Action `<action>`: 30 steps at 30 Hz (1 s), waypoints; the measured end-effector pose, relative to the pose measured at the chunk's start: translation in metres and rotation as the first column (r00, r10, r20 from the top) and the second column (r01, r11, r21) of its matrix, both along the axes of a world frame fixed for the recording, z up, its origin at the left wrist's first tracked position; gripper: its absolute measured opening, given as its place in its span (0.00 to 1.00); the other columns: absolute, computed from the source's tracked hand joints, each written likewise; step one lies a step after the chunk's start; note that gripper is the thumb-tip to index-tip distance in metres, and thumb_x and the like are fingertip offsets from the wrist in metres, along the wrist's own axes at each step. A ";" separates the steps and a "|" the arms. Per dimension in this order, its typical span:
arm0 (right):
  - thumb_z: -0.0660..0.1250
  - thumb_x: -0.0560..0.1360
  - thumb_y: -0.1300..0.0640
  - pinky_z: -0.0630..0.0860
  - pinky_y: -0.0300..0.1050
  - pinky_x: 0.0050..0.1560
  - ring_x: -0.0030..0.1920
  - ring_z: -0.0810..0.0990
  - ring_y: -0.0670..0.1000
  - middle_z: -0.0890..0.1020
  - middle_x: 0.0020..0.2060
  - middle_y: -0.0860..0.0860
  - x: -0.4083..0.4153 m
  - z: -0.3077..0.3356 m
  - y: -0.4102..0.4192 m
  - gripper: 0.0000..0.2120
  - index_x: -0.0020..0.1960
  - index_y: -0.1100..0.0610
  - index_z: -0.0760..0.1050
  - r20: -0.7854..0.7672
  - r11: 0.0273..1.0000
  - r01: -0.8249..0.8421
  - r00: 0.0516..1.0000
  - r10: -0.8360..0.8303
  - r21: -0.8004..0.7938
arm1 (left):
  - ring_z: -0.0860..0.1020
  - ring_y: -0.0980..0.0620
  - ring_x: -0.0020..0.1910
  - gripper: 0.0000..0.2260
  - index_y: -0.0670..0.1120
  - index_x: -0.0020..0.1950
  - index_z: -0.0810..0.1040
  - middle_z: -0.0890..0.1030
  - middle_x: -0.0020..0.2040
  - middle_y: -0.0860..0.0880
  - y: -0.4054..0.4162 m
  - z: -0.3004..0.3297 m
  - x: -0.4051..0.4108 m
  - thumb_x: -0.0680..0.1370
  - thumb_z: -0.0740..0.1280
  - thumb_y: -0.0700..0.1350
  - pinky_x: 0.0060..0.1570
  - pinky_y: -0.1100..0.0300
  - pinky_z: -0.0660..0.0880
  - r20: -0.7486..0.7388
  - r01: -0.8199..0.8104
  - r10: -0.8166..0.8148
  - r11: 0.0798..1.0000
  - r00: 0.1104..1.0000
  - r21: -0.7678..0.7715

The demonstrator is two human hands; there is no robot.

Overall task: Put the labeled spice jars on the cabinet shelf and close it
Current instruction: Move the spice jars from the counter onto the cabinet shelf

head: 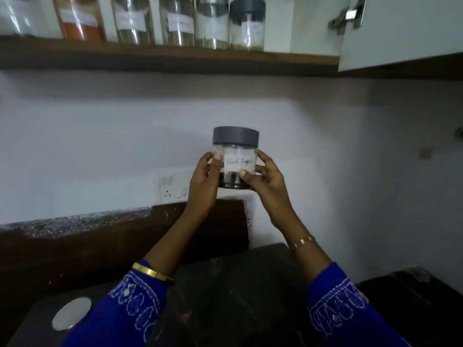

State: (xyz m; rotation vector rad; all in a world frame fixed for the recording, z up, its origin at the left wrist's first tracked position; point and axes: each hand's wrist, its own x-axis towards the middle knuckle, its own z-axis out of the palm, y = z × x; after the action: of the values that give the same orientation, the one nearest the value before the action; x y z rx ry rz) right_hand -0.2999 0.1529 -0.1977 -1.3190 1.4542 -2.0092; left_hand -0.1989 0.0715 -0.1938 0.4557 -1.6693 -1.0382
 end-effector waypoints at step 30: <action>0.62 0.76 0.61 0.69 0.30 0.39 0.47 0.75 0.50 0.76 0.47 0.52 -0.176 0.252 -0.061 0.19 0.67 0.57 0.67 -0.470 0.941 0.269 0.816 -0.336 -0.205 | 0.76 0.47 0.56 0.21 0.44 0.71 0.65 0.78 0.57 0.44 -0.052 0.247 -0.169 0.79 0.62 0.43 0.47 0.59 0.72 0.092 -0.085 0.117 0.951 0.989 -0.298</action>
State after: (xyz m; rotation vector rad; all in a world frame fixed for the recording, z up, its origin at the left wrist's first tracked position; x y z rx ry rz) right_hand -0.4756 0.0916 0.0543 -1.8743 1.8900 -2.0752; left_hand -0.3680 0.0193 0.0534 0.4021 -1.8416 -0.6847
